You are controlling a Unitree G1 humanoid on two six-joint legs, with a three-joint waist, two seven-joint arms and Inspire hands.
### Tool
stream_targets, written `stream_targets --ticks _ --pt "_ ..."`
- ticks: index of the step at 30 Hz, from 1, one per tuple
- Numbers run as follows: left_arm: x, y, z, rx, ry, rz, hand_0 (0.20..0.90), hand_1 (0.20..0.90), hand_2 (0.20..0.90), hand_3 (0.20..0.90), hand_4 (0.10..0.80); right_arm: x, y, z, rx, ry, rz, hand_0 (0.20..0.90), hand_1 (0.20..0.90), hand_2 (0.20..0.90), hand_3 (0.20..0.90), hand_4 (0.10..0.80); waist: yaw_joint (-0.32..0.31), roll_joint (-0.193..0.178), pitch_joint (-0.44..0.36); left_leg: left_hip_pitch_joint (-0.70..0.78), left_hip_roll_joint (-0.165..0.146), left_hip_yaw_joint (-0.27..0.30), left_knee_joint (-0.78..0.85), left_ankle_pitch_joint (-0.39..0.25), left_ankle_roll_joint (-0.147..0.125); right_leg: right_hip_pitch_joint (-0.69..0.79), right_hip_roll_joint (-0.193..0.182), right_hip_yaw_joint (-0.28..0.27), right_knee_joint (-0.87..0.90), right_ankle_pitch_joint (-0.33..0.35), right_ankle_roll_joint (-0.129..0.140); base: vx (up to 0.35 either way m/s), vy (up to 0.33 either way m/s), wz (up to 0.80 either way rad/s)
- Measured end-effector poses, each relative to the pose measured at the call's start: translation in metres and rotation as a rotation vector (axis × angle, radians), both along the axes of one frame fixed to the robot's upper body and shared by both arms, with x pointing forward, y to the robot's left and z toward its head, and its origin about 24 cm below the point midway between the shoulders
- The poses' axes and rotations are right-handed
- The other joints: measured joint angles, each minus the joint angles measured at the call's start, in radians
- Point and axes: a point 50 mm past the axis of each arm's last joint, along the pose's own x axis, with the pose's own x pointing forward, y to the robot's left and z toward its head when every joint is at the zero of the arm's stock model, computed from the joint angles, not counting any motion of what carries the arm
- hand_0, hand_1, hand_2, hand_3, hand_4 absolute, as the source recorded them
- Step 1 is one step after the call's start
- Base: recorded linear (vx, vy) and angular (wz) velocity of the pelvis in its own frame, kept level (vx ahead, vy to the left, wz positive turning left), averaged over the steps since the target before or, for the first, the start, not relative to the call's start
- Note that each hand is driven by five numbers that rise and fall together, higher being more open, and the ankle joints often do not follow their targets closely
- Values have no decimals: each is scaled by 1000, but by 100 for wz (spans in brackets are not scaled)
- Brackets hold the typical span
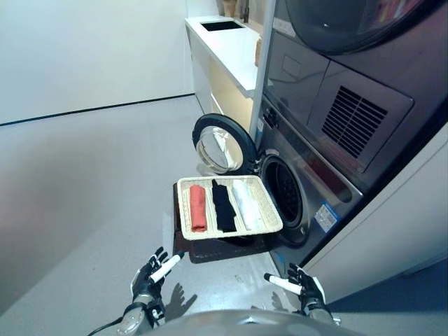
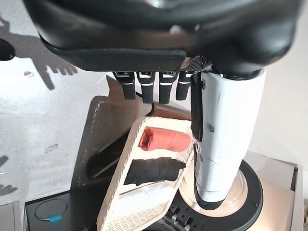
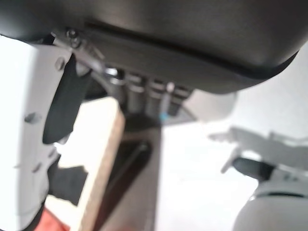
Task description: Pick up the clothes and place them into the washing machine
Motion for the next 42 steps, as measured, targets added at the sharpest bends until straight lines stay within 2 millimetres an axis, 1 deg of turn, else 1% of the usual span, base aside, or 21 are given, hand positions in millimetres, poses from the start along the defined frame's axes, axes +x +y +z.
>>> stream_targets --ticks 4,6,9,10,11,13,15,19,21,23,24,27,31,33,34,35,36,37,38,40,42 --pt "2 0 0 2 -3 -5 900 900 900 900 800 1 -1 0 -1 -2 -1 900 900 900 900 800 -4 5 15 -8 2 -6 7 3 -3 4 1 -10 0 1 1 -22 -23 10" --pt "7 -1 1 2 -14 -10 900 900 900 900 800 2 -4 1 -5 -9 -20 900 900 900 900 800 -25 9 27 -30 1 -28 17 10 -5 8 -3 -42 0 1 2 -38 -25 38" --pt "15 -4 3 -3 -33 -26 900 900 900 900 800 4 -14 4 -28 -17 -36 900 900 900 900 800 -33 12 48 -51 5 -7 27 15 -5 7 -10 -67 0 0 2 8 -33 23" --pt "15 -5 3 -4 -32 -31 900 900 900 900 800 4 -16 4 -33 -19 -42 900 900 900 900 800 -32 13 50 -50 4 1 25 16 -4 6 -12 -66 0 -1 4 10 -50 8" --pt "14 -5 2 -3 -29 -31 900 900 900 900 800 5 -16 5 -33 -23 -46 900 900 900 900 800 -29 12 50 -47 1 -3 25 15 -4 3 -12 -62 0 -2 5 1 -62 -6" --pt "15 -4 3 -2 -33 -33 900 900 900 900 800 8 -17 4 -34 -22 -44 900 900 900 900 800 -23 8 50 -51 -5 -21 28 13 -4 -15 -11 -49 -1 -4 4 -12 -31 -12" --pt "17 -6 3 -5 -35 -39 900 900 900 900 800 10 -17 4 -36 -19 -45 900 900 900 900 800 -21 5 56 -51 -15 -60 28 8 -4 -17 -12 -35 -3 -4 5 1 14 -8" --pt "18 -7 3 -7 -37 -45 900 900 900 900 800 10 -16 3 -32 -19 -45 900 900 900 900 800 -21 1 58 -56 -20 -60 27 0 4 -19 -26 -29 0 -3 10 23 94 -2" --pt "19 -7 3 -6 -39 -46 900 900 900 900 800 10 -16 3 -32 -16 -49 900 900 900 900 800 -22 -3 52 -67 -33 -59 27 0 7 -32 -32 -29 1 2 11 54 161 1" --pt "19 -8 3 -7 -41 -48 900 900 900 900 800 9 -17 2 -28 -11 -61 900 900 900 900 800 -22 -5 52 -64 -35 -59 21 3 14 -31 -39 -28 2 7 19 29 133 1" --pt "21 -7 4 -5 -45 -49 900 900 900 900 800 11 -17 2 -24 -16 -66 900 900 900 900 800 -22 -5 51 -60 -46 -57 16 4 17 -35 -42 -27 10 6 23 28 131 -1" --pt "25 -7 5 -2 -56 -52 900 900 900 900 800 17 -16 4 -21 -32 -63 900 900 900 900 800 -21 -8 52 -48 -58 -49 12 1 29 -30 -58 -23 13 6 33 32 134 -4" --pt "34 -5 9 11 -79 -68 900 900 900 900 800 28 -14 7 -11 -61 -65 900 900 900 900 800 -24 -18 49 -36 -93 -37 7 -3 48 -36 -89 -8 34 0 49 23 177 -4" --pt "32 -5 8 21 -74 -76 900 900 900 900 800 32 -13 7 -2 -72 -72 900 900 900 900 800 -20 -25 47 -31 -103 -21 5 -10 57 -48 -105 6 51 -5 59 19 136 -22" --pt "32 -5 8 24 -73 -80 900 900 900 900 800 32 -13 8 0 -74 -78 900 900 900 900 800 -24 -32 50 -29 -117 -17 6 -13 59 -54 -113 10 64 -10 64 16 196 -19" --pt "33 -5 8 25 -75 -84 900 900 900 900 800 32 -15 8 -2 -77 -87 900 900 900 900 800 -23 -33 50 -30 -127 -16 14 -21 73 -75 -123 20 103 -16 69 -11 177 -17" --pt "32 -6 8 25 -74 -86 900 900 900 900 800 31 -17 8 -6 -74 -91 900 900 900 900 800 -24 -35 52 -32 -137 -8 17 -26 81 -101 -130 24 152 -19 67 -19 185 -29" --pt "34 -6 8 25 -75 -87 900 900 900 900 800 34 -18 9 -6 -84 -99 900 900 900 900 800 -22 -32 64 -37 -133 -11 35 -38 97 -135 -136 25 216 -22 66 -23 183 -33" --pt "32 -6 8 27 -71 -89 900 900 900 900 800 32 -18 9 -4 -84 -107 900 900 900 900 800 -24 -35 69 -34 -147 1 51 -48 103 -159 -144 20 267 -20 60 -3 153 -31" --pt "32 -3 8 36 -70 -92 900 900 900 900 800 27 -17 7 7 -71 -121 900 900 900 900 800 -25 -45 73 -30 -154 2 71 -61 122 -179 -166 -1 326 -10 48 36 91 -12" --pt "32 3 9 53 -69 -95 900 900 900 900 800 22 -13 4 23 -54 -132 900 900 900 900 800 -24 -57 81 -34 -154 2 77 -63 130 -205 -178 -10 361 8 30 130 -9 -1"
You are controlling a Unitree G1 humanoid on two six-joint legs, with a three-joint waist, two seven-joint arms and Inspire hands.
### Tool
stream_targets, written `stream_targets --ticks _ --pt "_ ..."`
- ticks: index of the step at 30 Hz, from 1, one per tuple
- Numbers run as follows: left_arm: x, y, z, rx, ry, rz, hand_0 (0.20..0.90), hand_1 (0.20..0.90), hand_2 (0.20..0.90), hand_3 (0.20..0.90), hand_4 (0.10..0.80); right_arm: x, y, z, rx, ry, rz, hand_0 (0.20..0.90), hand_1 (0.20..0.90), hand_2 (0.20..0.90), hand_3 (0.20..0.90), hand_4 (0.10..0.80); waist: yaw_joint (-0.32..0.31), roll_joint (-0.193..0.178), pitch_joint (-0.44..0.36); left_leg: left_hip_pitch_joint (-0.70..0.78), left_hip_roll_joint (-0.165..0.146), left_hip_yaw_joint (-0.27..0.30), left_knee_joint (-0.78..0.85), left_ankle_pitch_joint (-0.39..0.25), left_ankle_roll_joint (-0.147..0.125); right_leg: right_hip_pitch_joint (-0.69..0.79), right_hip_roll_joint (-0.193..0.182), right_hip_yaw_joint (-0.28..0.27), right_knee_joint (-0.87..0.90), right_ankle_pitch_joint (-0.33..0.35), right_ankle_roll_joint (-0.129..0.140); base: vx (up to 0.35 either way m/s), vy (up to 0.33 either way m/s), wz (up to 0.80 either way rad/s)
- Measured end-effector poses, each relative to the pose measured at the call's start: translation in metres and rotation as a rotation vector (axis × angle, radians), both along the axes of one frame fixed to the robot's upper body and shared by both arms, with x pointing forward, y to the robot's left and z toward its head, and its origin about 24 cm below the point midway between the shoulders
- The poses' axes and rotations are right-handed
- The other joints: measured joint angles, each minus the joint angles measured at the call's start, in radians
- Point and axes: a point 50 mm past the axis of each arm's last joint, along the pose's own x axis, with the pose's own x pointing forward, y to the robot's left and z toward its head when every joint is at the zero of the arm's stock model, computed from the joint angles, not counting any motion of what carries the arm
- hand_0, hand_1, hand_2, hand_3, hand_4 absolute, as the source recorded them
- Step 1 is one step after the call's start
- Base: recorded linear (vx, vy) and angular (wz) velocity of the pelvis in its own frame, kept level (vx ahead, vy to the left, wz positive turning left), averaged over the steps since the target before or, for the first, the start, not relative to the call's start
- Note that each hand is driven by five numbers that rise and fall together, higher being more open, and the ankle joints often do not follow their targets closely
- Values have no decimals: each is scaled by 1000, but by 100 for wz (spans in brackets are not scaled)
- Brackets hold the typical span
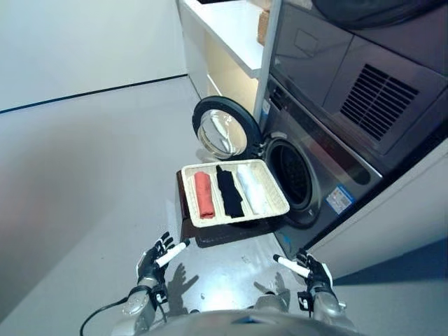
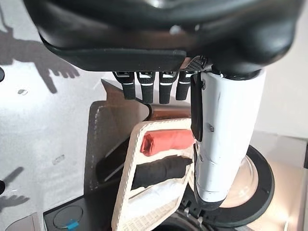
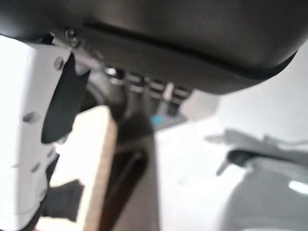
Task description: Pick up the clothes and place them into the washing machine
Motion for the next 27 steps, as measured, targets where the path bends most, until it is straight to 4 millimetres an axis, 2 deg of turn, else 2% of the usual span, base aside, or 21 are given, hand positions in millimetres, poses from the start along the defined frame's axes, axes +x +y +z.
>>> stream_targets --ticks 3,4,6,8,9,10,11,13,14,16,19,20,23,25,26,27 --pt "-5 7 -1 17 21 4 900 900 900 900 800 -3 5 -2 17 6 -5 900 900 900 900 800 -11 -12 2 -3 3 -21 -2 1 7 -19 -7 -34 -35 -10 3 205 -92 4" --pt "-7 8 -2 19 27 9 900 900 900 900 800 -2 5 -2 17 2 -5 900 900 900 900 800 -27 -6 5 -18 9 -40 7 1 7 -18 -10 -39 -104 -2 16 197 -85 9" --pt "-7 9 -2 19 29 11 900 900 900 900 800 1 5 -1 17 -6 -3 900 900 900 900 800 -36 11 20 -20 25 -60 6 3 2 -14 -8 -41 -250 41 72 151 -38 10" --pt "-10 11 -2 24 35 15 900 900 900 900 800 -3 9 -3 29 5 -9 900 900 900 900 800 -56 0 19 -12 32 -86 1 -3 -36 18 -13 -42 -337 35 90 199 -52 32" --pt "-13 16 -2 40 41 12 900 900 900 900 800 -11 15 -6 47 24 -20 900 900 900 900 800 -59 -38 10 10 23 -97 -18 -7 -68 43 -18 -28 -355 -24 96 177 -52 52" --pt "-13 13 -5 28 52 20 900 900 900 900 800 -13 14 -7 44 33 -27 900 900 900 900 800 -60 -32 18 20 44 -107 -16 -13 -90 52 -5 -20 -340 23 93 248 -91 51" --pt "-13 6 -6 8 52 22 900 900 900 900 800 -14 10 -7 35 36 -33 900 900 900 900 800 -69 -13 17 16 62 -105 18 -26 -108 52 17 -21 -320 26 89 207 -76 42" --pt "-16 -6 -9 -29 59 28 900 900 900 900 800 -13 1 -4 10 30 -28 900 900 900 900 800 -79 6 14 -12 85 -105 118 -95 -121 65 45 -17 -285 59 44 206 -74 33" --pt "-17 -12 -10 -47 64 33 900 900 900 900 800 -12 -4 -3 -5 30 -26 900 900 900 900 800 -79 15 10 -13 100 -112 135 -115 -126 76 62 -21 -276 49 28 190 -56 13" --pt "-17 -15 -10 -58 61 33 900 900 900 900 800 -8 -9 0 -26 18 -27 900 900 900 900 800 -78 13 9 6 115 -115 120 -123 -129 90 83 -24 -273 43 26 136 -40 1" --pt "-15 -11 -9 -46 58 40 900 900 900 900 800 -4 -8 1 -26 8 -23 900 900 900 900 800 -79 -3 6 33 131 -134 90 -119 -129 87 85 -40 -222 10 18 140 -119 18" --pt "-15 -7 -9 -34 60 48 900 900 900 900 800 -7 -5 -2 -19 23 -20 900 900 900 900 800 -84 -11 -4 37 131 -149 74 -119 -130 86 89 -46 -203 -14 20 219 -159 28" --pt "-13 4 -8 -27 56 112 900 900 900 900 800 -8 7 -5 3 38 19 900 900 900 900 800 -79 -16 -20 34 167 -190 54 -114 -141 70 115 -23 -169 -52 19 211 -188 20" --pt "-12 8 -7 -20 52 121 900 900 900 900 800 -4 11 -5 12 28 20 900 900 900 900 800 -81 8 -24 37 201 -215 28 -108 -157 67 140 -32 -141 -84 9 127 -155 29" --pt "-11 6 -6 -19 50 110 900 900 900 900 800 -5 10 -5 9 32 18 900 900 900 900 800 -83 26 -33 35 211 -225 20 -104 -164 50 151 -43 -115 -102 8 104 -142 31" --pt "-10 7 -6 -17 46 108 900 900 900 900 800 -5 10 -6 9 34 17 900 900 900 900 800 -82 28 -40 34 216 -225 15 -101 -168 47 155 -44 -111 -120 4 94 -144 23"
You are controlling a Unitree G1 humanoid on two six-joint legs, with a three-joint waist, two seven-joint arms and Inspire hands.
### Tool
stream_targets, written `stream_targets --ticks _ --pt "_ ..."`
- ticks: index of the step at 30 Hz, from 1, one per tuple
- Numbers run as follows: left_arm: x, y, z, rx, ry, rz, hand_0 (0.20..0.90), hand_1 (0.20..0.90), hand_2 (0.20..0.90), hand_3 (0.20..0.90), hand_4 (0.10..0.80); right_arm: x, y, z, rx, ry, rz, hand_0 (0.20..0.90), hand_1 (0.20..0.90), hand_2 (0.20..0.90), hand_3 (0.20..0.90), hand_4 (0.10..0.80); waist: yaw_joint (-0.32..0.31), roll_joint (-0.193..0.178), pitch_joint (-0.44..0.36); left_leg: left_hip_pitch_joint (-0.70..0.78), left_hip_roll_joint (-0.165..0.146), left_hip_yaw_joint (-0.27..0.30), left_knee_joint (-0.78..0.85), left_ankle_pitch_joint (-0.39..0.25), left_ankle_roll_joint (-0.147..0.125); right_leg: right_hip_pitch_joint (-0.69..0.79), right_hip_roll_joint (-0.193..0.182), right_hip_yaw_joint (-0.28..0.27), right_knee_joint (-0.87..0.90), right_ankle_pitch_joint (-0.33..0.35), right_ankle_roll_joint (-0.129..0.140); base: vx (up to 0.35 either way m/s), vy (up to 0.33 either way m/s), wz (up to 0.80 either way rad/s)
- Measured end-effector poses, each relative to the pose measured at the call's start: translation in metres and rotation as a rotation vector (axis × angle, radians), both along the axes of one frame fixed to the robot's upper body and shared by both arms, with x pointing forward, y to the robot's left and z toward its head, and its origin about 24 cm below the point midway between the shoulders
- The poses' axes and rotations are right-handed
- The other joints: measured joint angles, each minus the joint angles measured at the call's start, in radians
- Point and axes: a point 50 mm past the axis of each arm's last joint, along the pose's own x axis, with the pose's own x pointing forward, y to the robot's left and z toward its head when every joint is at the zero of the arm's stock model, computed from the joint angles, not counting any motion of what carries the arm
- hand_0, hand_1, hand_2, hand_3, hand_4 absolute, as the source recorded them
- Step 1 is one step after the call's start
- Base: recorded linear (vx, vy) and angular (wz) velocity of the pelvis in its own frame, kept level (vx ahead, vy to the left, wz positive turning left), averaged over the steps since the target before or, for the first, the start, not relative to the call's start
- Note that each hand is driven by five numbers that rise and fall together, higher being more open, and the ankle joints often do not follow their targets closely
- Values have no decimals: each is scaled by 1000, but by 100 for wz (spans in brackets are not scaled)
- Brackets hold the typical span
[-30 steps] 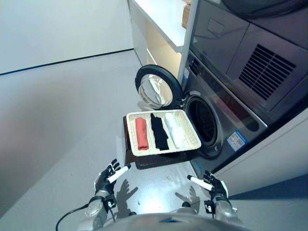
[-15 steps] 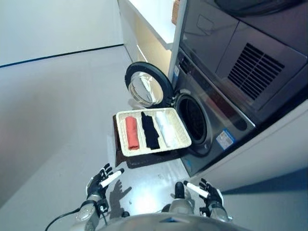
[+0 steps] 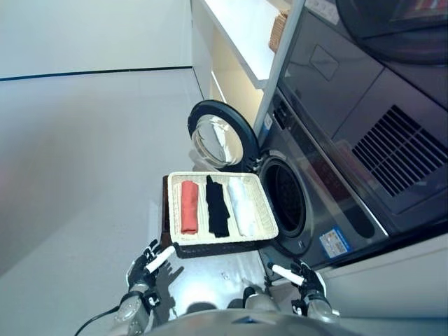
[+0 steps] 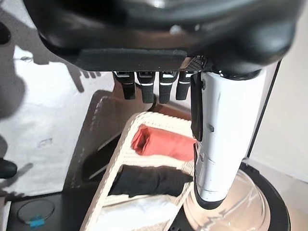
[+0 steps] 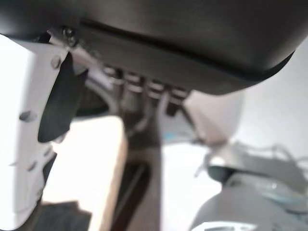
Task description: Pick up the clothes and place them into the washing machine
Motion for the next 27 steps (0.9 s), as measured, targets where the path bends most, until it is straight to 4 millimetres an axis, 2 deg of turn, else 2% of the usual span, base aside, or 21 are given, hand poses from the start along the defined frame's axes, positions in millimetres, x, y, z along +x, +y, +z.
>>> stream_targets --ticks 3,4,5,7,8,11,12,13,14,15,16,17,18,19,20,21,23,24,25,26,27 --pt "6 -5 1 -8 -13 -2 900 900 900 900 800 12 -2 1 2 -16 -10 900 900 900 900 800 4 40 -4 -41 37 4 14 28 -18 -30 35 -16 28 -37 -28 96 -142 19" --pt "7 -7 1 -11 -14 -3 900 900 900 900 800 14 -1 2 3 -22 -8 900 900 900 900 800 4 39 -3 -56 39 4 33 33 -21 -31 39 -18 29 -43 -33 177 -249 17" --pt "9 -6 1 -9 -16 -1 900 900 900 900 800 15 -1 2 5 -25 -9 900 900 900 900 800 7 33 -2 -78 42 4 69 47 -26 -29 46 -21 27 -42 -43 149 -224 17" --pt "10 -8 2 -18 -19 -1 900 900 900 900 800 17 4 2 22 -41 8 900 900 900 900 800 13 10 4 -138 45 6 163 80 -60 -24 59 -27 15 -46 -70 94 -154 11" --pt "13 -9 2 -17 -26 -7 900 900 900 900 800 17 8 2 35 -42 12 900 900 900 900 800 21 3 7 -154 46 7 190 89 -68 -22 62 -29 12 -39 -83 68 -117 4" --pt "20 -16 4 -28 -37 -40 900 900 900 900 800 16 24 -2 78 -32 24 900 900 900 900 800 59 -25 42 -200 48 12 292 181 -93 10 77 -29 -20 -49 -105 103 -106 7" --pt "22 -20 4 -34 -41 -53 900 900 900 900 800 15 28 -3 86 -28 29 900 900 900 900 800 68 -39 47 -231 47 23 334 212 -83 9 75 -23 -35 -46 -127 131 -27 5" --pt "24 -24 5 -38 -47 -68 900 900 900 900 800 17 30 -3 91 -33 32 900 900 900 900 800 87 -43 55 -272 40 30 374 240 -63 11 73 -13 -44 -41 -146 143 26 14" --pt "27 -27 5 -43 -51 -79 900 900 900 900 800 19 31 -2 92 -36 33 900 900 900 900 800 88 -53 65 -302 19 34 389 215 -50 9 71 15 -67 -25 -164 182 61 6" --pt "26 -28 5 -47 -50 -79 900 900 900 900 800 19 31 -3 91 -33 33 900 900 900 900 800 102 -56 74 -303 -10 53 353 203 -42 9 67 37 -70 -13 -170 210 86 -5" --pt "23 -29 4 -48 -42 -75 900 900 900 900 800 23 32 -1 90 -43 35 900 900 900 900 800 111 -54 76 -296 -29 63 282 166 -31 16 73 72 -95 -1 -172 238 100 -11" --pt "25 -29 4 -46 -43 -75 900 900 900 900 800 24 32 -1 89 -44 34 900 900 900 900 800 110 -58 87 -296 -45 72 244 156 -26 30 72 85 -114 6 -167 172 66 11" --pt "28 -29 6 -45 -56 -78 900 900 900 900 800 24 29 -1 80 -43 25 900 900 900 900 800 120 -66 102 -289 -74 73 116 159 -18 44 71 107 -143 21 -164 277 103 17" --pt "31 -30 7 -47 -66 -80 900 900 900 900 800 24 25 0 65 -43 12 900 900 900 900 800 131 -59 114 -295 -75 75 59 167 -12 44 81 112 -155 26 -159 277 97 3" --pt "31 -30 7 -45 -63 -81 900 900 900 900 800 28 21 1 51 -50 2 900 900 900 900 800 143 -42 131 -315 -70 79 27 181 -20 70 97 140 -185 32 -154 354 144 -12" --pt "30 -30 5 -47 -54 -81 900 900 900 900 800 29 15 2 41 -53 -21 900 900 900 900 800 146 -34 143 -310 -74 88 -26 195 -20 83 101 146 -200 32 -152 250 128 -20" --pt "27 -31 4 -50 -44 -76 900 900 900 900 800 26 2 4 5 -53 -65 900 900 900 900 800 170 0 155 -301 -64 119 -58 201 -21 94 112 171 -213 27 -140 259 167 -57" --pt "22 -31 2 -52 -31 -69 900 900 900 900 800 25 -7 5 -18 -55 -72 900 900 900 900 800 182 22 153 -284 -56 128 -61 223 -4 102 121 192 -220 22 -121 250 202 -93" --pt "21 -28 2 -45 -28 -60 900 900 900 900 800 25 -9 6 -29 -60 -74 900 900 900 900 800 193 13 159 -270 -68 154 -54 258 28 117 102 211 -237 20 -111 246 226 -102" --pt "21 -25 2 -38 -30 -55 900 900 900 900 800 26 -9 7 -33 -66 -77 900 900 900 900 800 201 7 159 -259 -74 205 -48 287 77 128 86 205 -226 13 -110 230 229 -80" --pt "21 -19 4 -18 -30 -57 900 900 900 900 800 24 -7 5 -29 -60 -84 900 900 900 900 800 196 -3 156 -249 -88 234 -47 287 104 131 57 184 -189 -4 -98 245 244 -56"
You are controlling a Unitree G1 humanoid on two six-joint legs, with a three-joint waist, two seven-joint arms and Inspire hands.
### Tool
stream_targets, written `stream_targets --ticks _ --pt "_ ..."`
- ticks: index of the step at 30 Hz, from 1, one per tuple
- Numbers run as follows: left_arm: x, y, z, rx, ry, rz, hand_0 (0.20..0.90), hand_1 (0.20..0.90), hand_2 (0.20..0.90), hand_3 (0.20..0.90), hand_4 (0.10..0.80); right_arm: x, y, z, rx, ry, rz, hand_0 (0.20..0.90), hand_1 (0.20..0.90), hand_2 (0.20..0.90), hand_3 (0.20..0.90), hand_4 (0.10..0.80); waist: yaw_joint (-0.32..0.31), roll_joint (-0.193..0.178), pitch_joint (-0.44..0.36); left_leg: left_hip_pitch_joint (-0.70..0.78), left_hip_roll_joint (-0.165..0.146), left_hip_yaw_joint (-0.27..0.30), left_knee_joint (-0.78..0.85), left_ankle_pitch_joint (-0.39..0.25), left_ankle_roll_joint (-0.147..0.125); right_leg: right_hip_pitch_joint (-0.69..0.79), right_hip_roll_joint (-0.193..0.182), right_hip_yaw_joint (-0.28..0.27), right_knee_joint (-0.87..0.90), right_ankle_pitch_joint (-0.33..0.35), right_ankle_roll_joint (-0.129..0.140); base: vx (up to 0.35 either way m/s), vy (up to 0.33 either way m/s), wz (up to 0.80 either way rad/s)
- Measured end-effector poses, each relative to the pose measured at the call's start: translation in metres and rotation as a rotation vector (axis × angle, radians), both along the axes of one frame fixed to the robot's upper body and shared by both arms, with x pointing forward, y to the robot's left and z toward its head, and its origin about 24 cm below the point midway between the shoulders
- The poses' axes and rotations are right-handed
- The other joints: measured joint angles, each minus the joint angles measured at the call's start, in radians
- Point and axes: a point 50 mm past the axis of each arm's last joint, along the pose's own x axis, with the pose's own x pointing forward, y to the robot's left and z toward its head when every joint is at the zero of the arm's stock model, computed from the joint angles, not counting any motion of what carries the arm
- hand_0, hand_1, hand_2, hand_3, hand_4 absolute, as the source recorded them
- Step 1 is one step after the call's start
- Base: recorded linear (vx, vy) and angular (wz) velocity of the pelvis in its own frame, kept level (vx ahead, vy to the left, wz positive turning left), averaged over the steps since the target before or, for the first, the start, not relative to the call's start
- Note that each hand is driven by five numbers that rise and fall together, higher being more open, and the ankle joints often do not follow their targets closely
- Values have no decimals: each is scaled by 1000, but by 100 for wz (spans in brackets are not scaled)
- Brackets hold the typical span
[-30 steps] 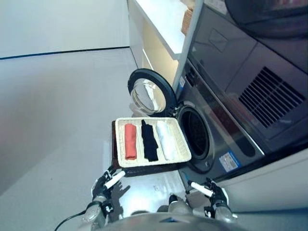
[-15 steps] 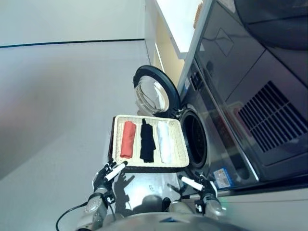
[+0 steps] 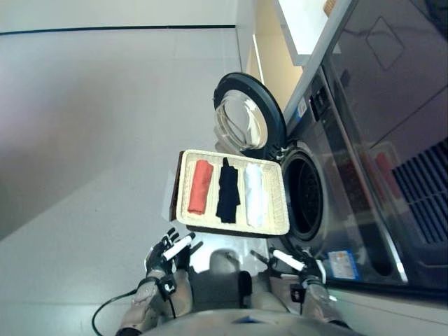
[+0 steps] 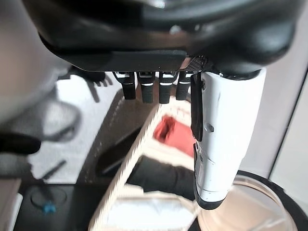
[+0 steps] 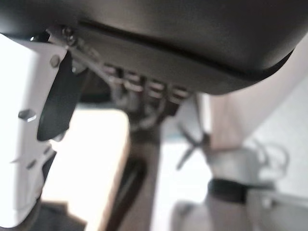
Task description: Pick up the clothes and place them into the washing machine
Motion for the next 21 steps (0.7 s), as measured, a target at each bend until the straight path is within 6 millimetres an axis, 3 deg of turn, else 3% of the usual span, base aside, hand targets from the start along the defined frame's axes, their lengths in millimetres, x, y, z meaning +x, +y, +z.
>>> stream_targets --ticks 2,3,4,7,11,14,19,21 --pt "9 10 6 34 -29 -7 900 900 900 900 800 -2 6 -2 17 9 -3 900 900 900 900 800 0 -34 -15 20 -46 25 2 -22 19 20 -49 -9 15 -23 38 226 223 -31" --pt "14 14 8 49 -40 -3 900 900 900 900 800 -2 8 -4 28 20 -13 900 900 900 900 800 -4 -36 -14 23 -63 50 18 -25 34 21 -73 -7 22 -22 80 163 163 -31" --pt "23 16 13 55 -72 -3 900 900 900 900 800 0 11 -4 38 17 -9 900 900 900 900 800 -6 -30 -16 30 -73 58 24 -38 37 17 -76 -6 24 -15 87 144 157 -37" --pt "34 18 19 60 -114 21 900 900 900 900 800 12 18 -1 47 -10 24 900 900 900 900 800 -5 -25 -22 51 -81 98 35 -68 50 14 -92 2 36 -10 94 140 151 -47" --pt "45 14 24 53 -143 12 900 900 900 900 800 22 17 3 47 -41 18 900 900 900 900 800 -26 -43 -43 61 -97 99 36 -93 57 7 -105 -9 72 -10 94 126 155 -4" --pt "34 12 18 46 -112 17 900 900 900 900 800 24 15 4 40 -46 17 900 900 900 900 800 -35 -37 -78 68 -98 96 38 -111 80 -67 -101 -17 210 -10 90 119 166 -18" --pt "21 14 12 45 -72 24 900 900 900 900 800 17 12 2 36 -29 7 900 900 900 900 800 -43 -39 -92 99 -126 101 46 -139 124 -146 -147 -25 438 -5 74 95 118 5" --pt "16 17 10 52 -58 27 900 900 900 900 800 9 12 -1 39 -9 3 900 900 900 900 800 -45 -38 -93 110 -144 99 59 -141 143 -170 -169 -24 509 24 87 70 61 22"
